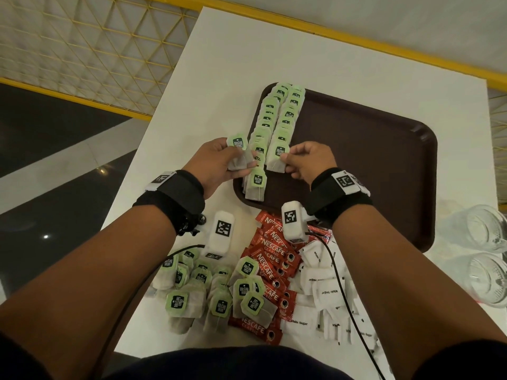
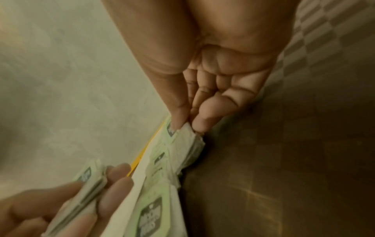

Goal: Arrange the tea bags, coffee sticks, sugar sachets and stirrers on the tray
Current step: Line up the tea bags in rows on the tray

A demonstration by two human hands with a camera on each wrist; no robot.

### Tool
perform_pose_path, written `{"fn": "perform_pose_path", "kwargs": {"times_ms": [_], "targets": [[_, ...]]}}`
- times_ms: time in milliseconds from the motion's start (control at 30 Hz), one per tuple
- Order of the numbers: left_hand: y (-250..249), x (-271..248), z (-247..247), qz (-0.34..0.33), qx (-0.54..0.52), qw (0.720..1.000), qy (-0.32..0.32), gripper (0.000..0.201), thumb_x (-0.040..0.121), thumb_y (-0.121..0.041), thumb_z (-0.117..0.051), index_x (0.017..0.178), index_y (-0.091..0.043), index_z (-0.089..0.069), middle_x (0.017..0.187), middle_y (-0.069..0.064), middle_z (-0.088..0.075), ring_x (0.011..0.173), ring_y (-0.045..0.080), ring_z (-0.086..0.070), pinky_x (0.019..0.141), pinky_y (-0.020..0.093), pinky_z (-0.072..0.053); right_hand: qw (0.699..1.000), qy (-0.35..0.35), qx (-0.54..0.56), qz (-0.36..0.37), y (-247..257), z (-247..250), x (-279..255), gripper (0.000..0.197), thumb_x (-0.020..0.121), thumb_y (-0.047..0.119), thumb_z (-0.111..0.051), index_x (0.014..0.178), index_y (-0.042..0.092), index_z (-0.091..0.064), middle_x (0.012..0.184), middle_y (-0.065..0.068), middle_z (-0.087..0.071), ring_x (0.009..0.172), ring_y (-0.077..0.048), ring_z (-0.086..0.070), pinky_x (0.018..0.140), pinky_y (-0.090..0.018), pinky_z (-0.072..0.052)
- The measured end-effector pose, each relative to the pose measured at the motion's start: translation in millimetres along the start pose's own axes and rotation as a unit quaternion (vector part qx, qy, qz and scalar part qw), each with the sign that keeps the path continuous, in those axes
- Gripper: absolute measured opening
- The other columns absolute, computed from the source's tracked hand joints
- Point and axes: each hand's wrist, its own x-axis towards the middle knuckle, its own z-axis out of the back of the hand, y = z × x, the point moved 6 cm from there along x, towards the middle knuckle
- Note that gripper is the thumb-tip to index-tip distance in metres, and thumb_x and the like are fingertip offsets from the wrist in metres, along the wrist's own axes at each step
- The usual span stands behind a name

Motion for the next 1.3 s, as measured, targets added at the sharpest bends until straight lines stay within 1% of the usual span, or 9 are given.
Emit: {"fn": "perform_pose_path", "kwargs": {"times_ms": [133,267,400,533,667,900,1033,1133,1300], "targets": [[1.0,-3.4,1.9,-0.005,0.031,1.000,0.000,0.027,0.102,-0.011,-0.049,0.127,-0.003,-0.054,0.121,0.014,-0.068,0.102,0.025,-0.071,0.077,0.029,-0.060,0.999,-0.019,-0.049,0.007,-0.9,-8.4,4.9,0.018,0.082,0.019,-0.078,0.082,0.016,-0.061,0.078,-0.007,-0.069,0.057,-0.011,-0.062,0.055,-0.024,-0.055],[0.6,-5.2,-1.2,-0.016,0.071,0.997,0.008,0.028,0.101,-0.013,-0.052,0.127,-0.004,-0.056,0.119,0.011,-0.070,0.100,0.021,-0.072,0.077,0.028,-0.060,0.991,-0.041,-0.125,0.016,-1.5,-9.0,8.1,0.022,0.081,0.029,-0.078,0.082,0.019,-0.058,0.080,-0.004,-0.070,0.057,-0.013,-0.064,0.060,-0.031,-0.056],[0.3,-8.2,-3.8,-0.026,0.104,0.994,0.017,0.026,0.099,-0.014,-0.056,0.124,-0.007,-0.058,0.114,0.008,-0.072,0.097,0.018,-0.073,0.077,0.027,-0.060,0.983,-0.068,-0.164,0.050,5.4,-0.2,2.5,0.023,0.083,0.039,-0.073,0.082,0.022,-0.058,0.086,-0.003,-0.069,0.074,-0.020,-0.067,0.072,-0.038,-0.056],[2.0,-9.1,-6.8,-0.029,0.118,0.993,0.014,0.030,0.096,-0.014,-0.060,0.125,-0.006,-0.058,0.113,0.008,-0.071,0.090,0.015,-0.073,0.070,0.023,-0.059,0.995,0.012,-0.059,0.081,27.2,-6.5,-17.3,0.024,0.091,0.039,-0.065,0.085,0.016,-0.066,0.085,0.000,-0.070,0.062,-0.008,-0.057,0.060,-0.027,-0.049],[4.5,-10.6,-16.5,-0.029,0.129,0.991,0.024,0.030,0.095,-0.011,-0.061,0.124,-0.005,-0.059,0.113,0.013,-0.070,0.092,0.017,-0.071,0.073,0.027,-0.060,0.991,0.101,-0.014,0.091,35.2,-22.2,-34.4,0.007,0.090,0.021,-0.069,0.087,0.015,-0.066,0.082,-0.002,-0.067,0.064,-0.006,-0.057,0.055,-0.018,-0.048],[1.9,-15.1,-13.5,-0.004,0.092,0.996,-0.008,0.011,0.102,-0.005,-0.042,0.112,-0.007,-0.048,0.117,0.020,-0.067,0.101,0.033,-0.070,0.075,0.033,-0.061,0.998,0.046,0.019,0.033,11.7,-10.0,-28.4,0.009,0.094,0.012,-0.063,0.099,0.005,-0.060,0.081,-0.010,-0.066,0.059,-0.012,-0.058,0.050,-0.020,-0.049],[-6.2,-19.5,-1.6,-0.048,0.166,0.984,-0.052,0.005,0.102,-0.010,-0.045,0.104,-0.014,-0.047,0.105,0.004,-0.072,0.095,0.015,-0.070,0.068,0.023,-0.055,0.999,0.034,-0.020,0.007,-0.9,-10.5,-21.2,0.006,0.093,0.015,-0.064,0.092,0.012,-0.058,0.090,-0.013,-0.069,0.058,-0.012,-0.061,0.051,-0.023,-0.051],[-12.1,-22.6,1.6,-0.089,0.209,0.972,-0.063,0.007,0.101,-0.012,-0.048,0.108,-0.011,-0.050,0.096,-0.001,-0.070,0.066,-0.011,-0.062,0.055,0.006,-0.043,0.998,0.013,-0.053,0.014,-0.4,-14.4,-15.5,0.010,0.093,0.017,-0.064,0.087,0.016,-0.057,0.082,-0.009,-0.067,0.056,-0.011,-0.060,0.049,-0.022,-0.051],[-13.4,-27.6,4.5,-0.103,0.227,0.967,-0.056,0.003,0.100,-0.011,-0.051,0.103,-0.009,-0.051,0.087,-0.004,-0.065,0.058,-0.008,-0.057,0.056,0.010,-0.043,0.993,-0.024,-0.116,0.011,-1.7,-14.7,-9.1,0.019,0.091,0.025,-0.067,0.077,0.020,-0.055,0.073,-0.006,-0.067,0.058,-0.016,-0.063,0.068,-0.040,-0.060]]}}
